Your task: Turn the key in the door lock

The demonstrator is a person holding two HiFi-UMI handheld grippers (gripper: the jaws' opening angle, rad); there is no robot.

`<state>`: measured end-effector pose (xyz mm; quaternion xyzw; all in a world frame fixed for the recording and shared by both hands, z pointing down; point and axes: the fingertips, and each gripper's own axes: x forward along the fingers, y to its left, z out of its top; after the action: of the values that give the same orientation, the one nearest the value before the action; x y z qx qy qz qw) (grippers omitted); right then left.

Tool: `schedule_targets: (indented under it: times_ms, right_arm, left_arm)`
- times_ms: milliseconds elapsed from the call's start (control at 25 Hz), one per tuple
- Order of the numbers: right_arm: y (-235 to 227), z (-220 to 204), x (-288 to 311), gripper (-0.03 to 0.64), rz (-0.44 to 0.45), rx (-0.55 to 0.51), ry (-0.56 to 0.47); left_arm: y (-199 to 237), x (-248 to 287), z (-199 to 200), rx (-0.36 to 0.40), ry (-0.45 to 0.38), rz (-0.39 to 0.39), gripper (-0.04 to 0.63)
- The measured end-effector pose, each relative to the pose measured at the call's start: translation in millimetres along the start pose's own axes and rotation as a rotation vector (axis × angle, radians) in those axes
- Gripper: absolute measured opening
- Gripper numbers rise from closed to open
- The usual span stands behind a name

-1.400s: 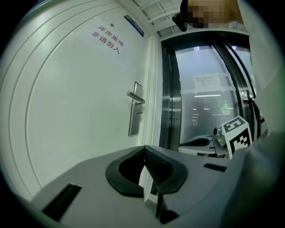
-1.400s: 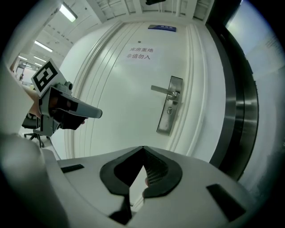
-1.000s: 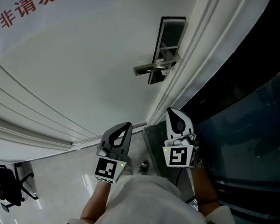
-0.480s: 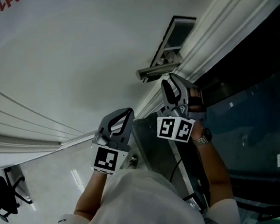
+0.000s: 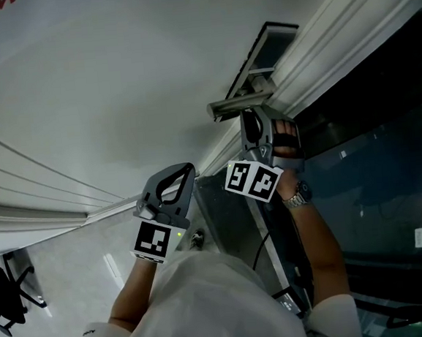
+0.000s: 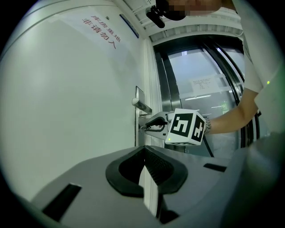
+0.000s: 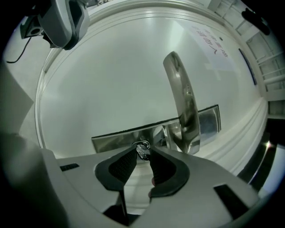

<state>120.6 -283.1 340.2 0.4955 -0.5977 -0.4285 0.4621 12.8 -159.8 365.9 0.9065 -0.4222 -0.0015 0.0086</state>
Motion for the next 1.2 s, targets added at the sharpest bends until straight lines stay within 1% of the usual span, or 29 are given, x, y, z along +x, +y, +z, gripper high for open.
schedule_targets:
  times_ms: [160, 280, 360, 400, 560, 680, 840, 920, 960, 1000, 1040, 1080, 1200]
  right_arm:
    - [-3.6, 2.5, -1.0, 0.097, -0.01, 0.094, 0.0]
    - [-5.9, 2.5, -2.1, 0.097, 0.003, 0.207, -0.019]
    - [-7.5, 2.5, -2.5, 0.097, 0.014, 0.284, -0.032]
    - [-8.2, 2.8, -2.6, 0.097, 0.021, 0.327, -0.039]
    - [-12.1, 3.1, -2.7, 0.098, 0.07, 0.542, -0.054]
    - [-15.0, 3.8, -3.9, 0.101, 0.097, 0.661, -0.067]
    - [-15.8, 1.6, -1.9, 0.104, 0.158, 0.842, -0.085]
    - [-15.7, 0.3, -0.5, 0.106, 0.182, 0.907, -0.091]
    - [-15.6, 0.0, -0.2, 0.106, 0.189, 0.914, -0.093]
    - [-15.4, 0.1, -0.4, 0.106, 0.19, 0.891, -0.092]
    - [-15.1, 0.5, -0.9, 0.106, 0.182, 0.836, -0.089]
    - [-14.6, 1.0, -1.6, 0.106, 0.163, 0.753, -0.085]
    - [-9.6, 1.6, -2.4, 0.107, 0.067, 0.444, -0.071]
  left_arm:
    - [1.3, -6.0, 0.7, -0.002, -0.006, 0.008, 0.006]
    - [-1.0, -10.4, -2.8, -0.015, -0.001, 0.014, 0.006]
    - [-1.6, -13.2, -6.7, -0.042, 0.003, 0.025, 0.006]
    - [-1.4, -14.8, -8.9, -0.054, 0.006, 0.031, 0.006]
    - [-0.1, -19.9, -14.7, -0.061, 0.024, 0.044, 0.006]
    - [-0.6, -23.7, -16.3, -0.07, 0.028, 0.055, 0.006]
    - [-3.5, -23.8, -18.1, -0.073, 0.029, 0.059, 0.006]
    - [-5.0, -22.7, -18.5, -0.074, 0.026, 0.06, 0.006]
    - [-5.9, -22.6, -18.3, -0.074, 0.026, 0.061, 0.006]
    - [-7.1, -22.7, -17.9, -0.073, 0.025, 0.061, 0.006]
    - [-8.4, -23.0, -17.5, -0.072, 0.026, 0.061, 0.006]
    - [-9.6, -23.3, -17.5, -0.072, 0.027, 0.061, 0.006]
    - [-11.5, -24.2, -20.2, -0.076, 0.036, 0.06, 0.006]
